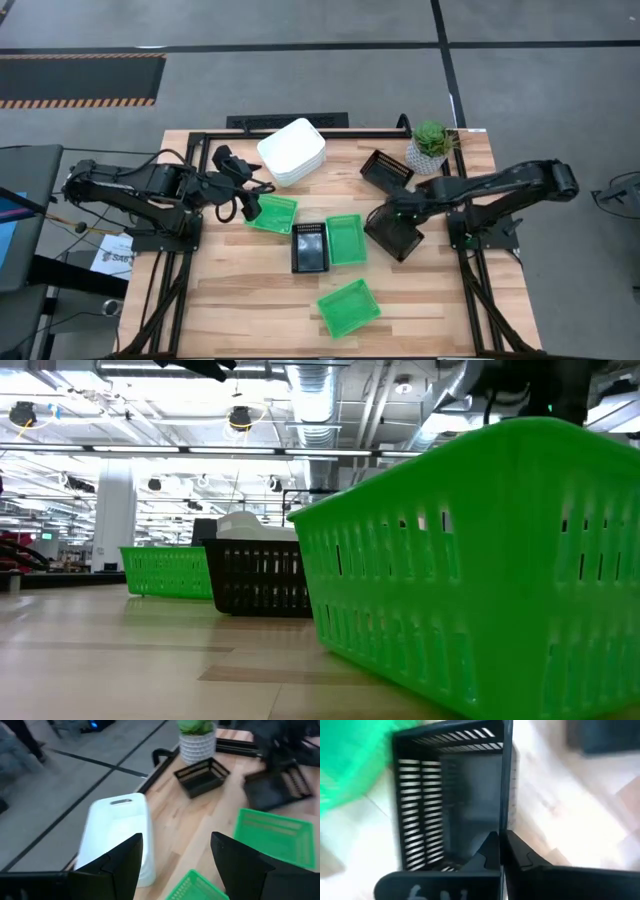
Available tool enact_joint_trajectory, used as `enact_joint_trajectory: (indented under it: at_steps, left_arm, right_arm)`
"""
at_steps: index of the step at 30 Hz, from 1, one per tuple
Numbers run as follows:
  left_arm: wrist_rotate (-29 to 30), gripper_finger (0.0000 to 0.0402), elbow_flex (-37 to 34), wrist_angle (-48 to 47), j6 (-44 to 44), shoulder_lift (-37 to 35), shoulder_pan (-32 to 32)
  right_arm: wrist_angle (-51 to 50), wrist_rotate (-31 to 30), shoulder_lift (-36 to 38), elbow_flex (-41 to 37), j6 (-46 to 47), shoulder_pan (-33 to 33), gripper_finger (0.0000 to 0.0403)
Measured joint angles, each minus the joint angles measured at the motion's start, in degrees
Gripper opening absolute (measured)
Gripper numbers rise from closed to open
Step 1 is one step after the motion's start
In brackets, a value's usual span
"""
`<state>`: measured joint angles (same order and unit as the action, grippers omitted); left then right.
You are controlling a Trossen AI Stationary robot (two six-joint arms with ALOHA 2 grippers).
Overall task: Stack baskets by color
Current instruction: Stack the bottom right black bin on the top black bin
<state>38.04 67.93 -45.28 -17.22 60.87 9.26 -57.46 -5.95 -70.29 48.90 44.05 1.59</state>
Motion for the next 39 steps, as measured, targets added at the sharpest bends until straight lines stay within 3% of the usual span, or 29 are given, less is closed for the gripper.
enact_joint_trajectory:
  at_steps: [4,8,11,16,19,26,35,39]
  left_arm:
    - [-2.9,0.0224,0.0,2.4,1.9,0.0,0.0]
    - [-4.7,0.0224,0.0,4.4,3.7,0.0,-1.0]
    - [-4.9,0.0224,0.0,5.2,4.3,0.0,-2.3]
    - [-8.0,0.0224,0.0,6.4,4.5,0.0,-4.8]
    - [-8.3,0.0224,0.0,6.4,4.3,0.0,-5.8]
    - [-10.5,0.0224,0.0,6.8,3.9,0.0,-6.0]
    - [-11.9,0.0224,0.0,7.7,4.1,0.0,-6.0]
    - [-12.1,0.0224,0.0,7.7,4.1,0.0,-6.0]
  right_arm:
    - [-2.9,-4.0,6.3,3.3,-3.6,-2.6,0.0005]
    - [-3.4,-11.8,11.1,5.1,-10.3,-8.0,0.0003]
    - [-1.0,-15.3,12.2,5.4,-20.9,-14.2,0.0003]
    - [8.6,-14.9,10.6,5.3,-41.9,-25.8,0.0003]
    - [13.8,-9.5,8.7,5.3,-51.4,-32.4,0.0003]
    - [15.1,4.2,3.0,5.3,-60.3,-42.6,0.0003]
    - [15.3,16.0,-3.2,5.3,-64.5,-49.4,0.0006]
    - [15.1,17.4,-4.9,5.3,-65.7,-49.8,0.0014]
